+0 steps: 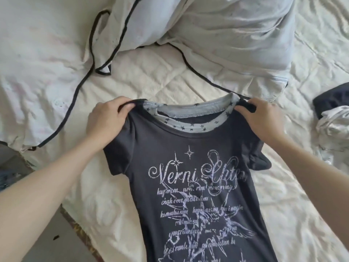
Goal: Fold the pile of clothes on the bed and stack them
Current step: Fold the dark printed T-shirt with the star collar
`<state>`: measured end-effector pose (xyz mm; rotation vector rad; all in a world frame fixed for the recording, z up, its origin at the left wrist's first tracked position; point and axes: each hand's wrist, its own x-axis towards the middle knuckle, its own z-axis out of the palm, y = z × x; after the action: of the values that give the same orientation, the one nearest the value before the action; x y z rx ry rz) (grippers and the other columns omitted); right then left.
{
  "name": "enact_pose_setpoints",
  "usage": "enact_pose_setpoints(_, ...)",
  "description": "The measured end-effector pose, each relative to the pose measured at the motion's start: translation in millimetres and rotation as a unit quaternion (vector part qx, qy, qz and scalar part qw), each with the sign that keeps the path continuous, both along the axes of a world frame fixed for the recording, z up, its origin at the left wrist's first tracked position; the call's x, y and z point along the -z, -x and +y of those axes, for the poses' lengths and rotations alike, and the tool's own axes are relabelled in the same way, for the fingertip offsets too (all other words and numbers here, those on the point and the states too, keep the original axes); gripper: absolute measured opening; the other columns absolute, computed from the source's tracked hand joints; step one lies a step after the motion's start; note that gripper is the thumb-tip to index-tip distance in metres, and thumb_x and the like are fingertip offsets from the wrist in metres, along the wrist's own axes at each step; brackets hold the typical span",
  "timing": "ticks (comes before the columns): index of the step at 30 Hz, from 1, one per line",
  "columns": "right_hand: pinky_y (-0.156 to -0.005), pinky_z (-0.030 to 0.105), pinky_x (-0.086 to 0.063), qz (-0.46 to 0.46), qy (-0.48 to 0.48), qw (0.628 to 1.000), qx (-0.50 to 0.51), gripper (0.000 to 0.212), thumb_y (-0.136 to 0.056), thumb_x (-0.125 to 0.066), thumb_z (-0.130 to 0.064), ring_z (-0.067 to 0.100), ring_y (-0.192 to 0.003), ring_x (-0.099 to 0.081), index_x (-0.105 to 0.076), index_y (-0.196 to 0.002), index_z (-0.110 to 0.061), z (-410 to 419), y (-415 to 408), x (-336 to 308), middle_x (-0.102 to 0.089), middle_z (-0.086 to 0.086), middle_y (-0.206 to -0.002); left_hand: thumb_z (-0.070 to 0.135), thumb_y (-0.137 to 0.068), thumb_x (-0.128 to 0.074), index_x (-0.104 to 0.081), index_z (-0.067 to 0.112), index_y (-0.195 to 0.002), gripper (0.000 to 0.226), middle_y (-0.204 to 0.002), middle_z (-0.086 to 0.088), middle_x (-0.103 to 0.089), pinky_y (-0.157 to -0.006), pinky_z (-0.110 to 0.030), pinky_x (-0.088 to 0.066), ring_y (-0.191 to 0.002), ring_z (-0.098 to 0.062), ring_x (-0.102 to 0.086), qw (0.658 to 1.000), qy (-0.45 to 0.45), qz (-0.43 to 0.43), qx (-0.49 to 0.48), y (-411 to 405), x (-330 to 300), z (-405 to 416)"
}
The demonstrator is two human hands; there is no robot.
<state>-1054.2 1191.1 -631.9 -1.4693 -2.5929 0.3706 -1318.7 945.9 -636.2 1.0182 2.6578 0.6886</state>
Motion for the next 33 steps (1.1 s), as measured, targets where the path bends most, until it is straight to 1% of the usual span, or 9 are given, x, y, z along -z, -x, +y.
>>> enact_pose_setpoints(3,-0.063,0.033,-0.031,-0.053,-0.027,0.998,-0.016,0.042,-0.089,-0.059,-0.044,0.031,-0.083,-0.054,-0.062,-0.097,-0.003,6,13,6,-0.064,0.017,-0.097,0.047,-0.091,-0.052,-0.065,0.021,-0.107,0.032,-0.092,-0.012,-0.068,-0.076,-0.039,-0.042,-0.097,-0.039,-0.058,0.998,0.055,0.013,-0.013,8,10,11)
enact_pose_setpoints(7,-0.102,0.048,-0.029,-0.090,0.078,0.992,0.029,0.049,-0.094,-0.052,-0.039,0.034,-0.128,-0.035,-0.046,-0.132,-0.009,-3,11,26,-0.046,0.016,-0.135,0.053,-0.091,-0.049,-0.062,0.016,-0.103,0.041,-0.101,-0.005,-0.068,-0.084,-0.034,-0.040,-0.106,-0.028,-0.058,0.988,0.050,-0.111,-0.097,7,27,0)
enact_pose_setpoints(12,-0.114,0.049,-0.017,-0.076,0.063,0.994,-0.044,0.052,-0.096,-0.047,-0.037,0.027,-0.139,-0.027,-0.038,-0.141,-0.013,-52,-1,38,-0.035,0.010,-0.149,0.052,-0.086,-0.058,-0.062,0.020,-0.104,0.037,-0.105,0.011,-0.060,-0.091,-0.025,-0.037,-0.110,-0.011,-0.054,0.981,0.047,-0.174,-0.077,-2,24,-35)
enact_pose_setpoints(17,-0.115,0.046,-0.016,-0.039,0.108,0.984,-0.136,0.051,-0.097,-0.047,-0.037,0.023,-0.142,-0.026,-0.040,-0.141,-0.014,-142,7,40,-0.034,0.006,-0.152,0.036,-0.090,-0.060,-0.065,0.009,-0.099,0.029,-0.096,-0.005,-0.068,-0.095,-0.045,-0.043,-0.093,-0.024,-0.059,0.980,0.090,-0.173,-0.034,5,12,-58)
enact_pose_setpoints(19,-0.113,0.049,-0.024,-0.016,0.131,0.975,-0.180,0.051,-0.094,-0.055,-0.033,0.027,-0.139,-0.033,-0.046,-0.138,-0.011,-178,14,39,-0.039,0.009,-0.149,0.032,-0.091,-0.059,-0.066,0.007,-0.094,0.026,-0.093,-0.010,-0.069,-0.085,-0.043,-0.048,-0.091,-0.027,-0.062,0.981,0.074,-0.179,-0.031,15,5,-62)
enact_pose_setpoints(23,-0.105,0.055,-0.032,-0.012,0.134,0.960,-0.245,0.055,-0.086,-0.065,-0.033,0.032,-0.134,-0.041,-0.051,-0.136,-0.014,-226,33,45,-0.042,0.012,-0.146,0.037,-0.088,-0.062,-0.064,0.027,-0.072,0.019,-0.078,0.011,-0.065,-0.062,-0.026,-0.044,-0.075,-0.004,-0.058,0.979,0.056,-0.187,-0.050,33,2,-66)
enact_pose_setpoints(28,-0.114,0.054,-0.011,-0.066,0.153,0.951,-0.261,0.059,-0.094,-0.051,-0.037,0.030,-0.145,-0.017,-0.032,-0.147,-0.020,-245,34,53,-0.019,0.009,-0.157,0.030,-0.091,-0.060,-0.063,0.012,-0.102,0.022,-0.098,0.002,-0.064,-0.058,-0.004,-0.040,-0.070,0.003,-0.058,0.958,-0.048,-0.192,-0.207,13,23,-85)
enact_pose_setpoints(31,-0.113,0.054,-0.017,-0.053,0.171,0.959,-0.219,0.058,-0.093,-0.055,-0.033,0.030,-0.143,-0.023,-0.036,-0.146,-0.017,-261,12,46,-0.028,0.010,-0.154,0.028,-0.096,-0.052,-0.051,0.015,-0.111,0.020,-0.101,-0.008,-0.062,-0.063,-0.017,-0.050,-0.055,0.000,-0.061,0.912,-0.142,-0.243,-0.299,-29,27,-112)
enact_pose_setpoints(33,-0.115,0.049,-0.012,-0.063,0.189,0.962,-0.188,0.056,-0.095,-0.052,-0.032,0.029,-0.145,-0.019,-0.034,-0.147,-0.017,-273,-13,43,-0.025,0.009,-0.155,0.027,-0.096,-0.050,-0.047,0.023,-0.110,0.016,-0.100,0.003,-0.058,-0.070,-0.018,-0.049,-0.080,-0.012,-0.064,0.909,-0.140,-0.244,-0.307,-67,29,-132)
